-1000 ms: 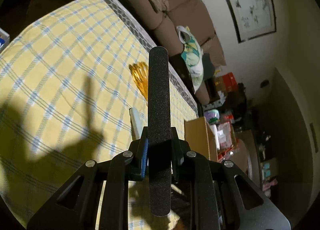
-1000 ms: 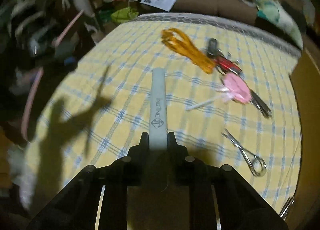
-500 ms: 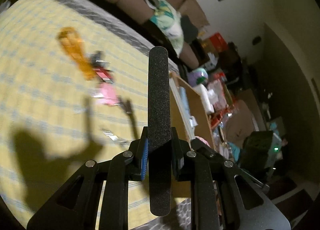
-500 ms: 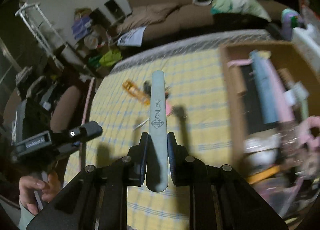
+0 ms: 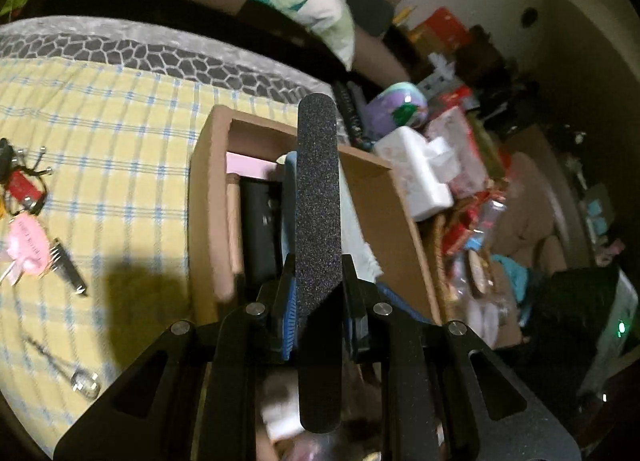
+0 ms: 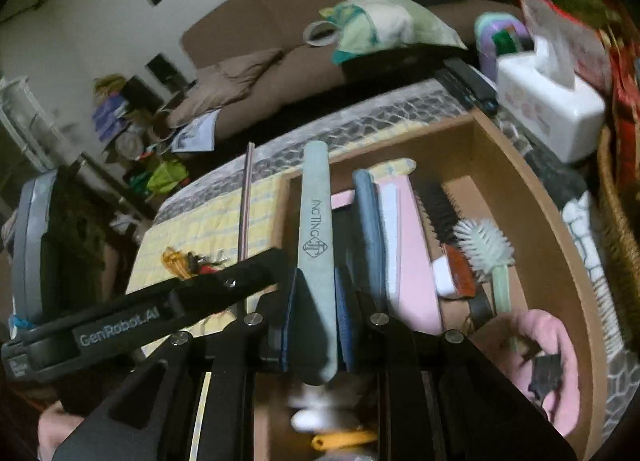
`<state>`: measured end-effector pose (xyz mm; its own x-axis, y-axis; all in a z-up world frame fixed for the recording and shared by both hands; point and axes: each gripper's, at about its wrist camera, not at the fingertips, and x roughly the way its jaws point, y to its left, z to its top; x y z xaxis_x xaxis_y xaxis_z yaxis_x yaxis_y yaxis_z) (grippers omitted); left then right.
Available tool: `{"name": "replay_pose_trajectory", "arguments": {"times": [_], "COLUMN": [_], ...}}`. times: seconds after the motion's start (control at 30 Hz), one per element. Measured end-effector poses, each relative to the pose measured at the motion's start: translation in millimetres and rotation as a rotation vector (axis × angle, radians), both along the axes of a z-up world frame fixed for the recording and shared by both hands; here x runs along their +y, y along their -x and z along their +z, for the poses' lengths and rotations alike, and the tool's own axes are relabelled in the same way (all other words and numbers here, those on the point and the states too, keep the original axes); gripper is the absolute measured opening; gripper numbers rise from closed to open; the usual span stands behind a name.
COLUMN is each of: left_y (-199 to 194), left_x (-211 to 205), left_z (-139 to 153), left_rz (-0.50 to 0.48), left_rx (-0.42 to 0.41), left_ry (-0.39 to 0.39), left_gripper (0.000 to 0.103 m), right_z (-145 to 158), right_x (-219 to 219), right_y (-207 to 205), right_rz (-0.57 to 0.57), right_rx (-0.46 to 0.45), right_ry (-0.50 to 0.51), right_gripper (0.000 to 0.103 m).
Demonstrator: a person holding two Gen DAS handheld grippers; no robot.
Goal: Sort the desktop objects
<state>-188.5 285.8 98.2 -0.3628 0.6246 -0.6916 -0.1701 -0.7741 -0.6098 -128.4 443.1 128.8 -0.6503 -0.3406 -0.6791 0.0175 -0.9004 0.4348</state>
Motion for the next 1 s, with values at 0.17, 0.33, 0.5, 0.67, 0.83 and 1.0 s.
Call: {"name": "replay_pose_trajectory", "arguments": {"times": [0.17, 0.33, 0.5, 0.67, 0.83, 1.0], "left_y": [11.3, 12.2, 3.9, -19.9, -48.1, -82.8], "left_x": [7.0, 2.0, -15.9, -55.3, -102.2, -136.3], "left_z": [-13.2, -1.8, 18.6, 38.9, 42.3, 43.1], "left_rz": [0.020, 0.019, 0.053, 0.067, 0.112, 0.133], "left_rx": [-0.017, 0.012, 0.027, 0.073, 0.097, 0.110], "left_ry": [0.090, 0.087, 0.037, 0.070, 0.148, 0.195], "left_gripper": [0.027, 0.053, 0.061, 0.073, 0.085, 0.103], "right_z": [-28.0, -36.9, -41.2, -31.3, -6.5, 15.3], "right_x": [13.7, 11.1, 5.6, 1.4, -4.2, -22.2], "right_y": [18.9, 21.8, 23.4, 13.6, -4.5, -29.6], "right_rz": [-0.005, 0.016, 0.013, 0.002, 0.005, 0.022], "right_rx": [-0.054, -0.085, -0.125, -0.118, -0.093, -0.073], "right_ry": [0.073, 0.080, 0.089, 0.072, 0.025, 0.002], "right_gripper": [0.018, 0.019, 0.021, 0.024, 0.059, 0.083]}}
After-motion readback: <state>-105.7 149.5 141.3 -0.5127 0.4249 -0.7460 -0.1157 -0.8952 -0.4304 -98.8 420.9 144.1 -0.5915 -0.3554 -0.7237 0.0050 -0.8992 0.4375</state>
